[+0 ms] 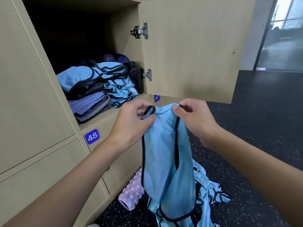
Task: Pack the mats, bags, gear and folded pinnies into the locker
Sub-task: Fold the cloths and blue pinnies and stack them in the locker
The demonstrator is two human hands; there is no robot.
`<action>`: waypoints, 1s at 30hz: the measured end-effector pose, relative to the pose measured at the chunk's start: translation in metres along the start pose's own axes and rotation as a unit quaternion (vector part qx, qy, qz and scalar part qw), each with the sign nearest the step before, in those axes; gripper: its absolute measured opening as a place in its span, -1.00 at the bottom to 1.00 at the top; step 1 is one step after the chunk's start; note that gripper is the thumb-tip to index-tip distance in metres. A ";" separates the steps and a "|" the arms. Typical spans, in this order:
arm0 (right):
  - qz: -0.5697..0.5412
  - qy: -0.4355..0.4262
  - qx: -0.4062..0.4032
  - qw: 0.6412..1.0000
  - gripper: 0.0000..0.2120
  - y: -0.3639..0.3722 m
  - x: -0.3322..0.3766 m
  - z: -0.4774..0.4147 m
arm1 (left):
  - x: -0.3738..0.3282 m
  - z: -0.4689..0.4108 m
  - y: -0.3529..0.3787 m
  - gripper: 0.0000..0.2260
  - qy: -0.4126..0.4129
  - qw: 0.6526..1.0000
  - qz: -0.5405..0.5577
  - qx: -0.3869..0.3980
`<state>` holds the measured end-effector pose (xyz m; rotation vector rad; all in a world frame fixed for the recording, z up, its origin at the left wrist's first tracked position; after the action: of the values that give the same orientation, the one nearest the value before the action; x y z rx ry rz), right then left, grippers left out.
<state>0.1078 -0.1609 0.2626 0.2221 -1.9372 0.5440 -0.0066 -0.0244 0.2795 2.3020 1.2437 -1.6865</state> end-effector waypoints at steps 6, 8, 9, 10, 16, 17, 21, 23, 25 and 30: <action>-0.018 -0.040 0.065 0.997 -0.78 0.014 0.011 0.010 | -0.007 0.001 -0.008 -0.92 -0.032 0.995 0.087 -0.044; -0.010 -0.052 0.126 0.991 -0.74 0.024 0.013 0.014 | -0.009 0.001 -0.010 -0.92 -0.042 0.992 0.104 -0.050; 0.008 -0.050 0.143 0.988 -0.76 0.027 0.012 0.016 | -0.008 0.001 -0.010 -0.93 -0.048 0.991 0.117 -0.051; 0.033 -0.051 0.144 0.988 -0.80 0.028 0.011 0.017 | -0.008 0.000 -0.010 -0.93 -0.053 0.988 0.133 -0.053; 0.062 -0.052 0.078 0.994 -0.73 0.015 0.014 0.013 | 0.011 -0.003 -0.020 -0.94 -0.094 0.981 0.137 -0.101; 0.055 -0.049 0.075 0.994 -0.74 0.013 0.015 0.012 | 0.014 -0.003 -0.020 -0.92 -0.105 0.981 0.129 -0.098; 0.001 -0.017 0.056 0.998 -0.73 0.007 0.012 0.011 | 0.009 -0.001 -0.006 -0.62 -0.072 0.995 0.058 0.022; -0.019 0.001 0.045 0.999 -0.72 0.006 0.010 0.010 | 0.001 0.005 0.006 -0.58 -0.011 0.995 0.001 0.095; -0.048 0.019 0.039 0.998 -0.78 0.005 0.009 0.009 | -0.003 0.007 0.013 -0.60 0.034 0.992 -0.020 0.118; -0.093 0.041 0.027 0.994 -0.85 0.001 0.006 0.007 | -0.010 0.008 0.004 -0.82 0.086 0.985 -0.128 0.071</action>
<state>0.0995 -0.1630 0.2657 0.4037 -1.8021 0.4745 -0.0113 -0.0366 0.2831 2.5112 1.5623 -1.7320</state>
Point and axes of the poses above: each hand's wrist, its own z-axis away from the middle knuckle, its own y-axis out of the palm, x = y × z, the point moved 8 cm from there along -z, towards the middle knuckle, and after that the axes turned 1 degree about z, right-handed, at the moved point
